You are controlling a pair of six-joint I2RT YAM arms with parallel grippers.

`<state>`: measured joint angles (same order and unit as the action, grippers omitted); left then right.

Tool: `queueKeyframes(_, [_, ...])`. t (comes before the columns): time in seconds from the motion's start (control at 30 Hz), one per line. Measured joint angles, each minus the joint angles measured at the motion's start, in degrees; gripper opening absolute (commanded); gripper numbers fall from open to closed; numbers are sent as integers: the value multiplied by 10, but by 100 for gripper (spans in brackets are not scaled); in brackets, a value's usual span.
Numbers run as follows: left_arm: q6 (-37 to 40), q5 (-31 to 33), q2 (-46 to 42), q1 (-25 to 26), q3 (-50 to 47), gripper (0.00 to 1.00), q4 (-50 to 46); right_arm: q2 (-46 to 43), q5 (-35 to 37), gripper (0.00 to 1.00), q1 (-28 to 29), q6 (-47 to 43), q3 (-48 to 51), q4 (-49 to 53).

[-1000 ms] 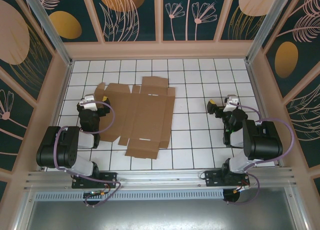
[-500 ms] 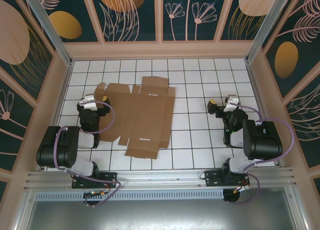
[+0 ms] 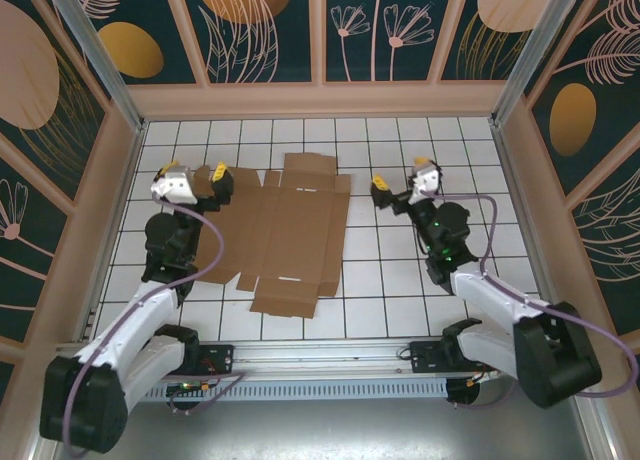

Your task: Fold the paper box

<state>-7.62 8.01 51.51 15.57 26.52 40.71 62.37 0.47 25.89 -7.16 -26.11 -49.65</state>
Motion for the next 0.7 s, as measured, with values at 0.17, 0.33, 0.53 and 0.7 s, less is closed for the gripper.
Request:
queueKeyframes(0.17, [-128,47,-2,82,194,99,-296,-8,101,99,116,85,-182,236])
queueKeyframes(0.33, [-241,64,-1,82,227,99,-460,-23,33,99,60,230,-234,380])
queueKeyframes(0.53, [-303,24,103,82,186,97,-523,70,-104,99,19,334,-227,463])
queueKeyframes(0.7, [-327,-24,178,82,138,88,-525,179,-168,98,66,374,-177,465])
